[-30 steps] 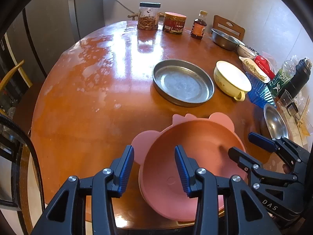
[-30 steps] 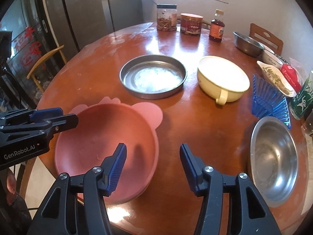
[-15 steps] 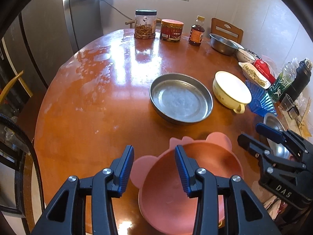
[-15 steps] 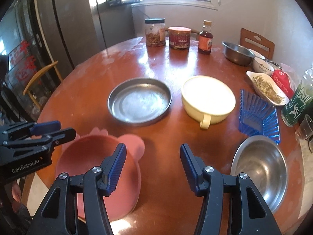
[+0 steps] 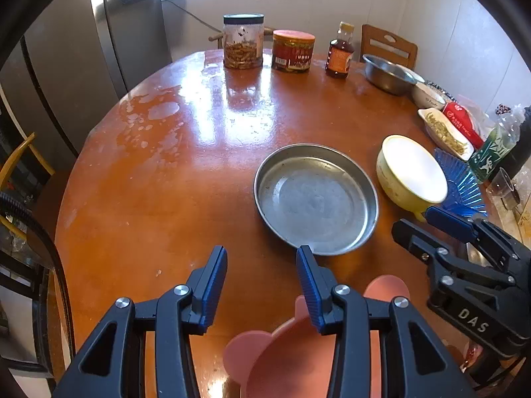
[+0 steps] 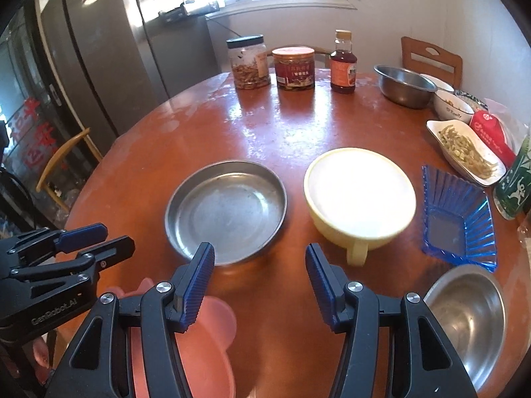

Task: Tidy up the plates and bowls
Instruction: 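Move the left tool to the rim of the silver round tray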

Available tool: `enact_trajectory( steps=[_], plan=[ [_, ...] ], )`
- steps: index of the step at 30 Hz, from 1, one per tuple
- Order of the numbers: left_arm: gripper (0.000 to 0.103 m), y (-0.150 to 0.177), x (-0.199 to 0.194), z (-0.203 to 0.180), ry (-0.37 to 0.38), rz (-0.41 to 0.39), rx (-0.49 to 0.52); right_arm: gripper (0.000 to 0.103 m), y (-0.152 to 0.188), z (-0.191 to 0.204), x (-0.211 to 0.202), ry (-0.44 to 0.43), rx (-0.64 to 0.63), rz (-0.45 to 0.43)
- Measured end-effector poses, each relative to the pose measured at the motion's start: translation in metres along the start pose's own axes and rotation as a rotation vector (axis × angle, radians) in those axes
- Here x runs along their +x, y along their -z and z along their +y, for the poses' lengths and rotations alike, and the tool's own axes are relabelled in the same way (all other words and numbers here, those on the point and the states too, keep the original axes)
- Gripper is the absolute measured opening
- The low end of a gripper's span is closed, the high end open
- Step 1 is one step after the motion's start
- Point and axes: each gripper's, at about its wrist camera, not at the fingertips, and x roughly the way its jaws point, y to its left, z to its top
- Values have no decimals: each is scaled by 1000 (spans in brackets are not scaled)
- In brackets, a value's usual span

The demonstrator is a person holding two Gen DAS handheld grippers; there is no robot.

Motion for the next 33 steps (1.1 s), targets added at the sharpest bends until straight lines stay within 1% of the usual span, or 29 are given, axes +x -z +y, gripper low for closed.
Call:
enact_trajectory(
  steps=[5, 8, 12, 16, 20, 21, 22, 23, 25, 31, 32, 33],
  plan=[
    [43, -12, 16, -2, 7, 13, 14, 59, -5, -7, 22, 8, 23, 40],
    [43, -20, 33, 1, 29, 47, 8, 59, -7, -10, 34, 16, 30, 63],
    [43, -26, 53, 8, 39, 82, -16, 57, -9, -13, 46, 18, 34, 82],
    [43, -28, 64, 17, 50, 105, -48, 47, -8, -14, 53, 19, 43, 88],
    [43, -30, 66, 20, 75, 96, -62, 45, -9, -17, 59, 15, 60, 95],
    [43, -32, 68, 20, 79, 94, -61, 42, -9, -17, 60, 18, 61, 94],
    [43, -33, 70, 21, 79, 94, -63, 36, -9, -17, 61, 19, 62, 94],
    [43, -34, 72, 21, 80, 95, -64, 34, -9, -17, 62, 17, 62, 96],
    [43, -36, 78, 21, 90, 105, -73, 23, -9, -15, 64, 8, 53, 99],
    [43, -37, 83, 22, 136, 93, -82, 17, -8, -13, 64, 2, 43, 93],
    [41, -37, 83, 22, 151, 92, -89, 17, -8, -13, 64, 3, 42, 92],
    [34, -37, 83, 23, 168, 91, -94, 17, -8, -13, 64, 2, 43, 92]
  ],
)
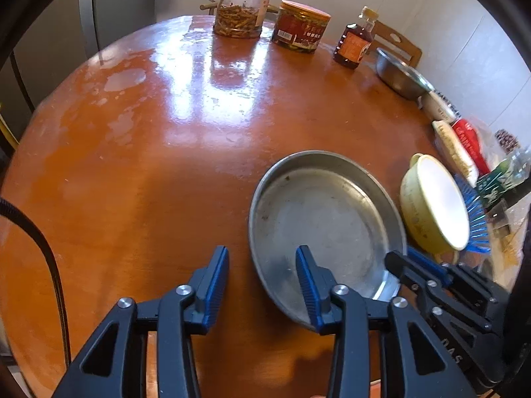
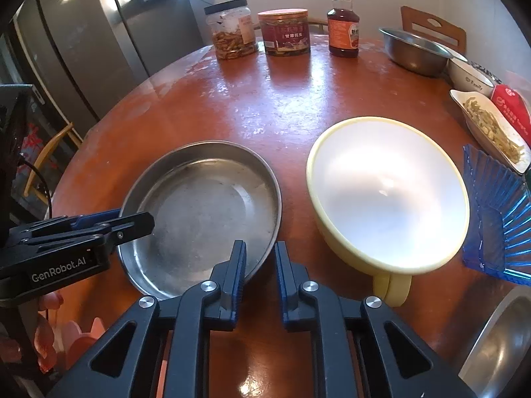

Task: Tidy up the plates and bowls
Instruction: 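Close the left tool on the rim of the silver tray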

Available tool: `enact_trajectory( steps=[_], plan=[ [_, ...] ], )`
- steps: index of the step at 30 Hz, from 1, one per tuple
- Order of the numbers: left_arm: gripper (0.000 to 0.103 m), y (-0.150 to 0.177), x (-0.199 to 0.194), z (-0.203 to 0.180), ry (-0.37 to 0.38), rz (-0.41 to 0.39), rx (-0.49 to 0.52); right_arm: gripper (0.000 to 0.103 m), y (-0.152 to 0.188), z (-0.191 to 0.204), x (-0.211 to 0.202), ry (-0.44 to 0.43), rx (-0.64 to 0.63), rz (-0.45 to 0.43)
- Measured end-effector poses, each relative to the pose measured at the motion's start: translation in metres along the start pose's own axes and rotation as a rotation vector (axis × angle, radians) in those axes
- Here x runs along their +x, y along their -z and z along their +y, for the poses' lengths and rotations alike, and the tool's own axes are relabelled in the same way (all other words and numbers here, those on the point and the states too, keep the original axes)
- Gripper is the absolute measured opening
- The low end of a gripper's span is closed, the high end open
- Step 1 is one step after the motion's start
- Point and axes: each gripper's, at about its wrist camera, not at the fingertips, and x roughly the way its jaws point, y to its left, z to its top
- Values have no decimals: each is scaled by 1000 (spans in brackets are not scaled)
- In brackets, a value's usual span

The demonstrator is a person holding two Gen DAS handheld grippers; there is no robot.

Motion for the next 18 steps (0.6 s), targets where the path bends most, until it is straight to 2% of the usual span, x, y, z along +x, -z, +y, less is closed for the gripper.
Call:
enact_trajectory(
  steps=[2, 10, 18],
  plan=[
    [23, 1, 1, -1, 3, 5, 8, 17, 0, 0, 0, -2, 1, 0],
    [23, 6, -3, -5, -18, -7, 19, 17, 0, 1, -3, -8, 2, -10],
    [23, 10, -33, -13, -53, -76, 43, 17, -2, 5, -19, -25, -9, -51]
  ],
)
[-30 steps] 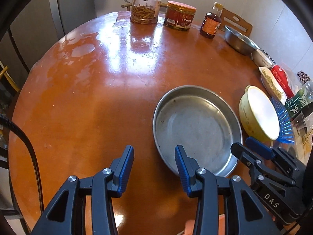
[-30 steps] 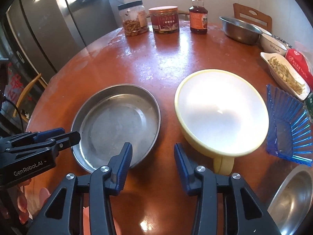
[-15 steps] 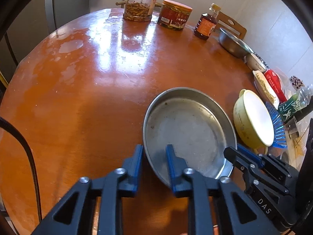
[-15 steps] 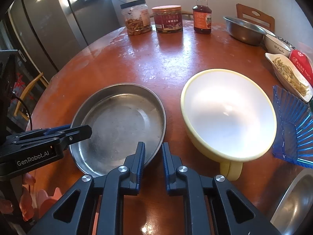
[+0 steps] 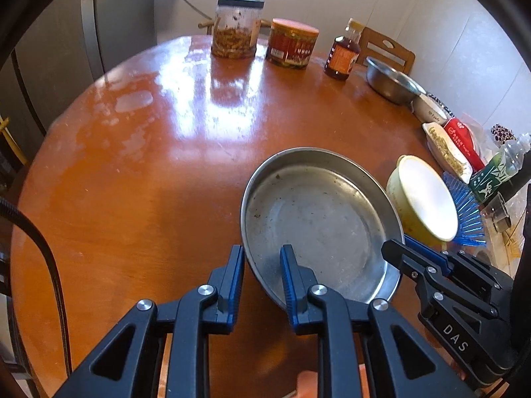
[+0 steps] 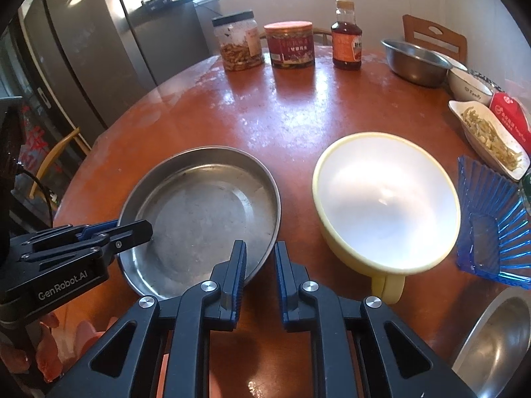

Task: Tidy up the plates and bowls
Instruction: 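Close the left tool on the rim of the silver tray, then lift the silver tray with the left tool and lower it onto the pink plate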

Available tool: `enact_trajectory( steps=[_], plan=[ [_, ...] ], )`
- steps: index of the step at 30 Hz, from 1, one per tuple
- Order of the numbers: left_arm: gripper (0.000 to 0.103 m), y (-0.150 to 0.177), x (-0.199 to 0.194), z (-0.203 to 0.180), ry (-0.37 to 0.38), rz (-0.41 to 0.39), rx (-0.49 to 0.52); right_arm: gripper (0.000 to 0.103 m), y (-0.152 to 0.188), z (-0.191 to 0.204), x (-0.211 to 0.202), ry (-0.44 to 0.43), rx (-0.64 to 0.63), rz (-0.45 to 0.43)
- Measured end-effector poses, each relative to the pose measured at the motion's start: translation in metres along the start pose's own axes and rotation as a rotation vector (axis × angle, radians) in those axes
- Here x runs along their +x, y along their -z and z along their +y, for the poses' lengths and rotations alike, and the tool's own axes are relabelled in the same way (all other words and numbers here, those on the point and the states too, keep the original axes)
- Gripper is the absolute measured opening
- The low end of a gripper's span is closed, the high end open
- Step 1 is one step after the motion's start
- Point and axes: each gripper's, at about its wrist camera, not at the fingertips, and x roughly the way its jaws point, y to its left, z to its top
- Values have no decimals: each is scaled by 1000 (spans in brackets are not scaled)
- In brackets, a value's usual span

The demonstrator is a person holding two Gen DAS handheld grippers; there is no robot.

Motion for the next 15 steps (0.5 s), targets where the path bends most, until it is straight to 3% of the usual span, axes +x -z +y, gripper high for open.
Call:
enact_trajectory(
  steps=[15],
  plan=[
    [23, 6, -47, -17, -18, -81, 37, 17, 1, 5, -42, -17, -15, -70]
  ],
)
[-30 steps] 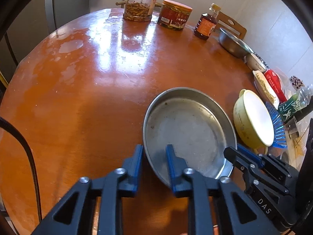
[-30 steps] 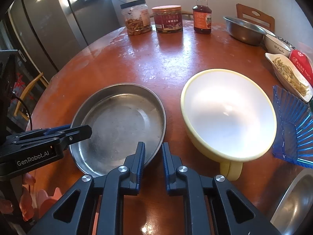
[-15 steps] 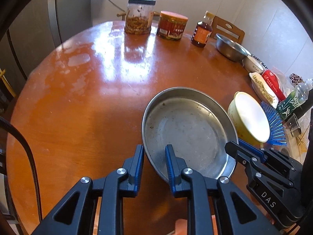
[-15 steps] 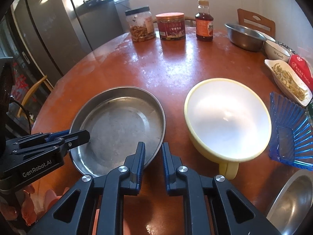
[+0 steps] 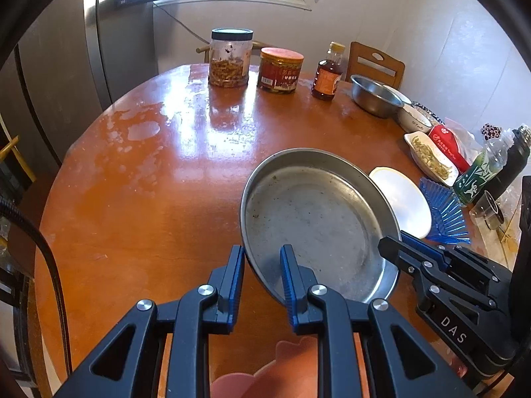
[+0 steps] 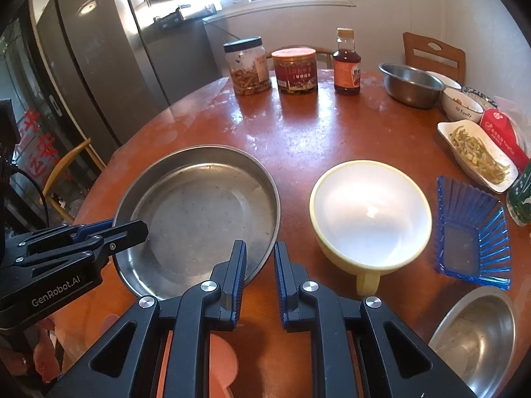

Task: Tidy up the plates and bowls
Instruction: 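Lift the silver tray with the left tool and lower it onto the pink plate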

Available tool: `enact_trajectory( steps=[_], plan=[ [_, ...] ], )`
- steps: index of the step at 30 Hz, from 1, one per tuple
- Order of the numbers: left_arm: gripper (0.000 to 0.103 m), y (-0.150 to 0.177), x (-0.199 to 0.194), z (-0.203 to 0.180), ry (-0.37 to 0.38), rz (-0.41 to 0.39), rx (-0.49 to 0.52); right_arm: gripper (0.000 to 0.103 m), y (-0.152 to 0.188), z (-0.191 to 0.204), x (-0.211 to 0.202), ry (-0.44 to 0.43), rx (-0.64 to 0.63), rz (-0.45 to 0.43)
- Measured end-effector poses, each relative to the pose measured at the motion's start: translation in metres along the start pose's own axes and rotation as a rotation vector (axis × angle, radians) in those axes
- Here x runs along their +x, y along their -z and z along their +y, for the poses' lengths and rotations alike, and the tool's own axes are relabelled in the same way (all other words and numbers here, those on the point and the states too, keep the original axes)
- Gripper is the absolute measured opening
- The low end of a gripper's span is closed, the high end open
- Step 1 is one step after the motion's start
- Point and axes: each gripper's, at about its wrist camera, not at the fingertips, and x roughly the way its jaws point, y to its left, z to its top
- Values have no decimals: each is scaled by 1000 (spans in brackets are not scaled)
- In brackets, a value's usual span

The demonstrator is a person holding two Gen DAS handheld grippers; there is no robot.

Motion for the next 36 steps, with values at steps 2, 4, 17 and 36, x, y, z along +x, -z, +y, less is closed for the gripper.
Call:
enact_trajectory(
  steps=[2, 4, 17, 36],
  plan=[
    [23, 2, -5, 0, 1, -5, -2, 17, 1, 1, -5, -1, -3, -10],
    [23, 3, -9, -2, 0, -11, -1, 17, 2, 2, -11, -5, -3, -17],
    [23, 28, -34, -4, -18, -18, -2, 17, 16, 9, -34, -32, -39, -36],
    [23, 83, -62, -7, -1, -10, -3, 17, 66, 26, -69, -43, -103, -34]
  ],
)
